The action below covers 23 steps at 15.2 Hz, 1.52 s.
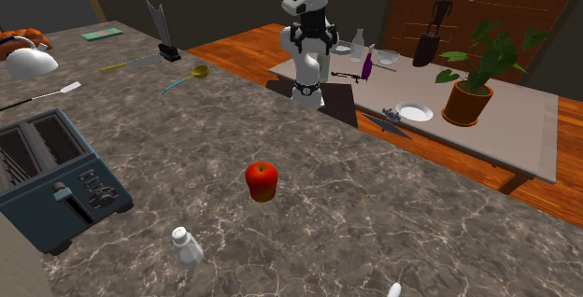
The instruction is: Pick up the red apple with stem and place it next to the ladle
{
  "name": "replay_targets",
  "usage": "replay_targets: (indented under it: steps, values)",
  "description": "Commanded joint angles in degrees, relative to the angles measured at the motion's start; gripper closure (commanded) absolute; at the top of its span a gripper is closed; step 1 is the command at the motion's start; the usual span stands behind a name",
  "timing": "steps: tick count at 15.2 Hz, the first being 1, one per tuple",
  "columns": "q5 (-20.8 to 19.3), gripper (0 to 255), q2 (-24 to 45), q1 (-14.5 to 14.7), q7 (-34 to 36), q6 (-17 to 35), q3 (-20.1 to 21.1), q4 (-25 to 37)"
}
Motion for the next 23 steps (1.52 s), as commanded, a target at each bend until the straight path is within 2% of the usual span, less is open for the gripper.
replay_targets:
  steps: [1, 7, 13, 23]
  values:
    - [0.0, 0, 0.0, 0.0, 0.0, 0.0, 0.0, 0.0]
    - [-0.4, 0, 11.1, -1.0, -4.5, 9.9, -3.4, 3.1]
    - [0.9, 0, 23.1, -1.6, -9.2, 17.8, -6.4, 9.0]
    - [7.0, 0, 43.9, -2.5, -17.5, 24.8, -10.0, 24.7]
